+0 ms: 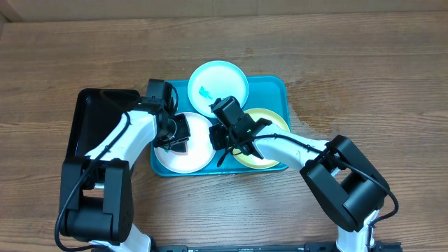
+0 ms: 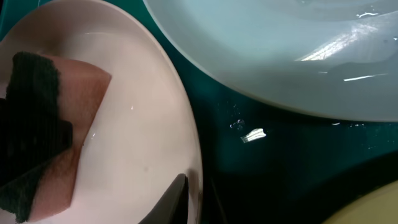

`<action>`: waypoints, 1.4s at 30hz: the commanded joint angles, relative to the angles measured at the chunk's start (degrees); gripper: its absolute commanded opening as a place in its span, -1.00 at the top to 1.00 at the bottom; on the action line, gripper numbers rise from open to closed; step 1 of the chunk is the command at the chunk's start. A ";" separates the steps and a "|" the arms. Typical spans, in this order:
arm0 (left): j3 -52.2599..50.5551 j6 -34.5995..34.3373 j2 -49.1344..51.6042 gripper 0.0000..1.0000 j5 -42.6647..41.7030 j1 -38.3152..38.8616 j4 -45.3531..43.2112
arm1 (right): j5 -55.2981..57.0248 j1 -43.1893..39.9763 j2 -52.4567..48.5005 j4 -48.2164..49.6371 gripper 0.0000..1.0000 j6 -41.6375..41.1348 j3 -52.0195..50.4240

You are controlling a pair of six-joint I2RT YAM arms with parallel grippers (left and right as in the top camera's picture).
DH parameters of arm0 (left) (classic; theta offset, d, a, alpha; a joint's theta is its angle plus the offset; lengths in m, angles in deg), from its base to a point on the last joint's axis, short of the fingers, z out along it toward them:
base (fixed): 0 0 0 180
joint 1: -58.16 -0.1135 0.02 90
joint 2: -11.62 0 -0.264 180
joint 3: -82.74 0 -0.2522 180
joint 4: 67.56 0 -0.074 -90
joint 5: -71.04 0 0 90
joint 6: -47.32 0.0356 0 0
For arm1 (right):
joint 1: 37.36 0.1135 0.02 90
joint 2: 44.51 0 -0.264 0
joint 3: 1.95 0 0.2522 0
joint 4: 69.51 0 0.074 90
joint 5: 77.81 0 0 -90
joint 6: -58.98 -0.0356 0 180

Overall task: Clean dirty plates on tray and stack at the side
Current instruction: 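Scrub the white plate's green stain with the sponge in the left gripper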

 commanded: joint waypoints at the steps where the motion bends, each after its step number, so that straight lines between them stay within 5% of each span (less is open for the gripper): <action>1: -0.55 0.46 0.85 0.41 1.42 0.37 -0.04 | 0.20 -0.35 -0.59 0.20 0.72 -0.24 1.51; 6: -0.55 1.29 0.85 0.42 2.93 0.37 0.20 | 0.20 -0.35 -0.59 0.20 0.72 -0.24 1.51; 9: -0.57 1.44 0.85 0.91 2.80 0.37 0.26 | 0.20 -0.35 -0.59 0.22 0.72 -0.24 1.51; 20: -0.55 5.55 0.85 0.91 -14.32 0.39 -3.02 | 0.20 -0.35 -0.59 0.61 0.72 -0.24 1.51; 29: -3.28 3.80 0.87 0.92 8.26 0.37 -0.24 | 0.22 -0.35 -0.59 0.22 0.72 -0.24 1.51; 33: -5.20 3.69 0.87 0.91 25.16 0.37 2.64 | 0.20 -0.35 -0.59 0.24 0.72 -0.24 1.51; 42: 0.85 0.72 0.63 0.92 37.62 0.37 10.73 | 0.20 -0.35 -0.59 0.39 0.72 -0.24 1.51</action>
